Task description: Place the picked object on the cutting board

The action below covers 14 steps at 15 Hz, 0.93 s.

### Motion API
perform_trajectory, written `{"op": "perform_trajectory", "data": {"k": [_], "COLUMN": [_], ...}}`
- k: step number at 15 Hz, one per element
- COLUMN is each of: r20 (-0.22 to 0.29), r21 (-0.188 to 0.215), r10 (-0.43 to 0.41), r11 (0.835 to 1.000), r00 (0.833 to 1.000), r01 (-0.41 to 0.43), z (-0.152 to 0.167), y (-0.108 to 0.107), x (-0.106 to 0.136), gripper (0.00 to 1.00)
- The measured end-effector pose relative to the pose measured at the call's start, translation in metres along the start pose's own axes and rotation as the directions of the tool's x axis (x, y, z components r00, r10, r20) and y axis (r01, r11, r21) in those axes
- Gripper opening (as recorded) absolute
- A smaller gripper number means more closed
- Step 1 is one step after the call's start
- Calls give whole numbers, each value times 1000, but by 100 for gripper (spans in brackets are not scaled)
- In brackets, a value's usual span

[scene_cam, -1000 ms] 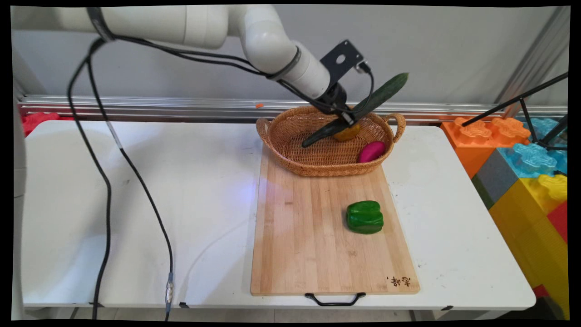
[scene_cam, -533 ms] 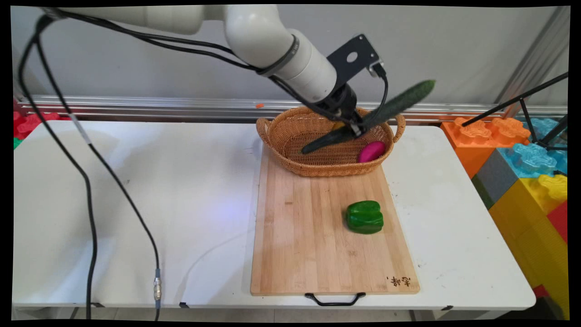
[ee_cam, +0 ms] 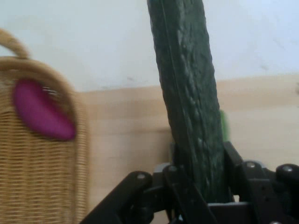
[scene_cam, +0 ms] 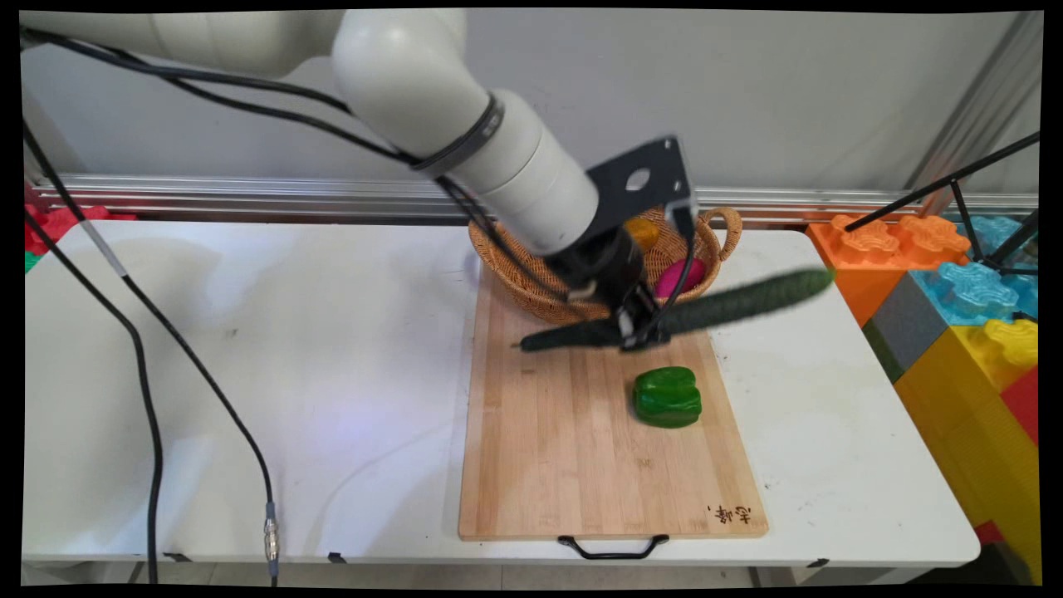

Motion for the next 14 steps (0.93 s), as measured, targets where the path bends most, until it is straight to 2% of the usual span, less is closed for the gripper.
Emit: {"op": "perform_trajectory", "data": {"k": [3,7,14], "r20": [19,42,80], "r21": [-51,-91,-128], "r10": [58,116,159], "r11": [997,990,981], "r00": [998,992,984], "r01": [-57,-112,-148], "z": [-1,9,45], "y": [19,32,35], "x": [-10,-32,-70], "gripper": [0,0,0]}}
